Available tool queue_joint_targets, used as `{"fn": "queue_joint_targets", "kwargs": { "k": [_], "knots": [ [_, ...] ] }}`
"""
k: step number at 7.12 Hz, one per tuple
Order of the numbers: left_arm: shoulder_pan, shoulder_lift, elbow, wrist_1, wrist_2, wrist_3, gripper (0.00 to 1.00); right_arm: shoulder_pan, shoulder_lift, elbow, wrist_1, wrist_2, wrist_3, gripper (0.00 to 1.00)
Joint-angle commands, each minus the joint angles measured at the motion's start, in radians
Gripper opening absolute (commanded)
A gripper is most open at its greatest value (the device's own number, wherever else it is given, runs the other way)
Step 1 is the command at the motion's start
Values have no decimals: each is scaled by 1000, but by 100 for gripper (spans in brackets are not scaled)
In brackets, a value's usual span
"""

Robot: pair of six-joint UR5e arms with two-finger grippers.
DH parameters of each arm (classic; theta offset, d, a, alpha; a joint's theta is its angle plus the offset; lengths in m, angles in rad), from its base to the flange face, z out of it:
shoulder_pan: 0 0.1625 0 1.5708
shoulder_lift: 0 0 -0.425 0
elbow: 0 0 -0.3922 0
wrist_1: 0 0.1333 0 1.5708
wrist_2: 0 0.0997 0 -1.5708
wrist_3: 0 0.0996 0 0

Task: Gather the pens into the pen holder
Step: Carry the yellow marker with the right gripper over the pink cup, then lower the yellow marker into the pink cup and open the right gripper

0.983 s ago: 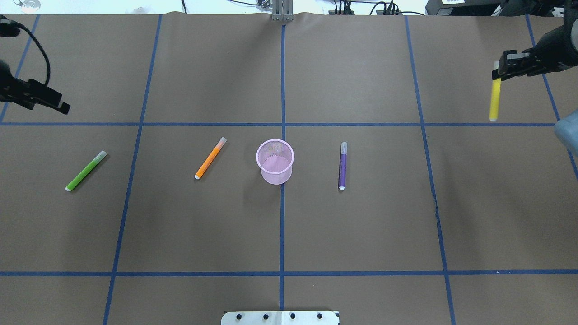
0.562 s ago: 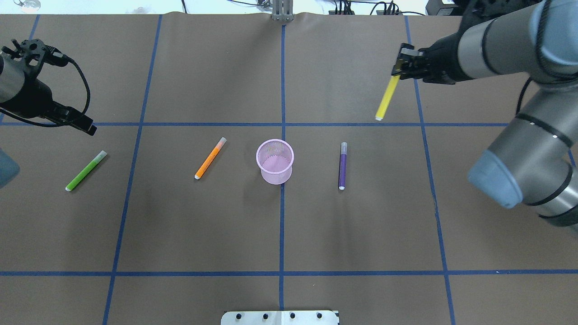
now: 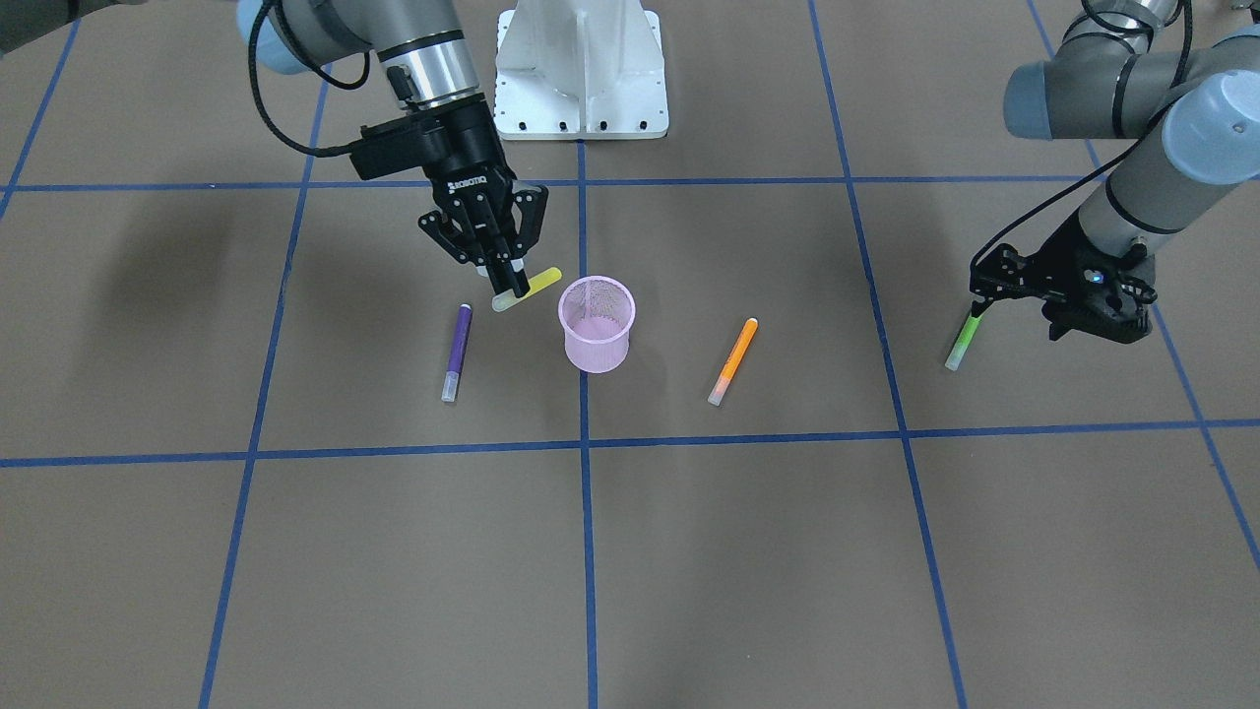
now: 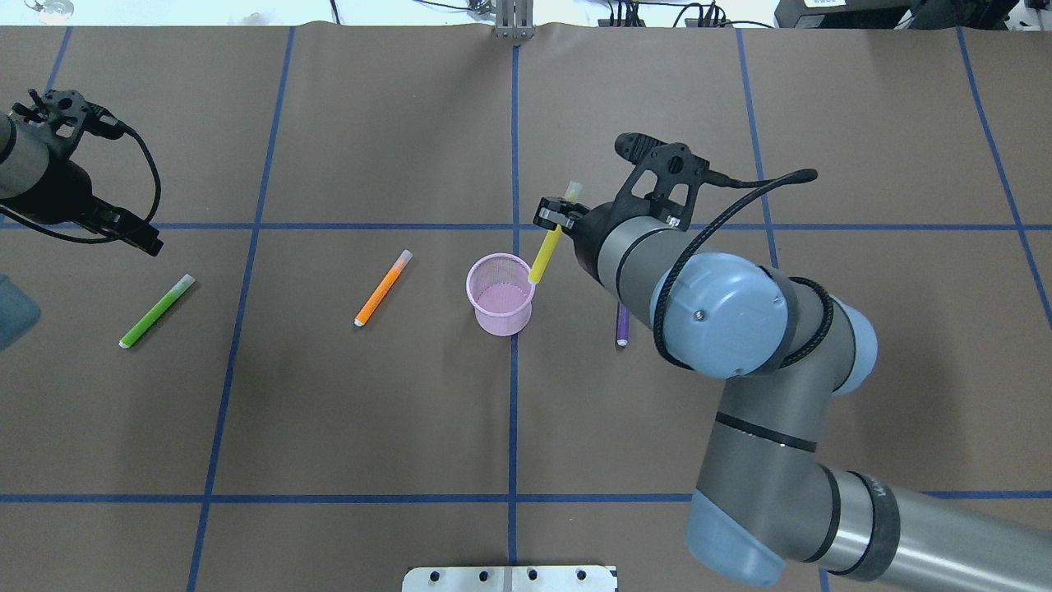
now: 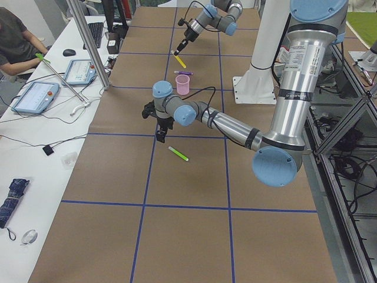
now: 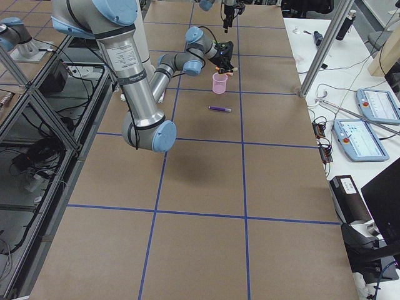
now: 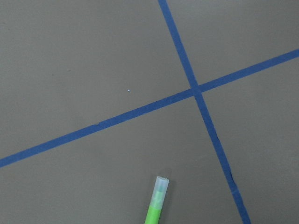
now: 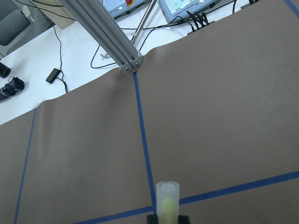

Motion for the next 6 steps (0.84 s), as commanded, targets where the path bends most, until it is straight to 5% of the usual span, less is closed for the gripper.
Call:
{"fn": "queue_joint_targets", "kwargs": {
  "k": [1, 4, 5, 6],
  "knots": [
    [0, 2, 2, -2, 5, 5, 96, -62, 35, -56, 1, -93, 0, 0],
    [0, 2, 13, -3, 7, 5, 96, -79, 74, -127, 1, -144, 0, 0],
    [8, 2, 13, 0, 7, 6, 96, -79, 79, -134, 1, -144, 0, 35],
    [14, 4, 23, 4, -1, 8, 94, -79, 81, -141, -1, -146, 0, 99]
  ]
}}
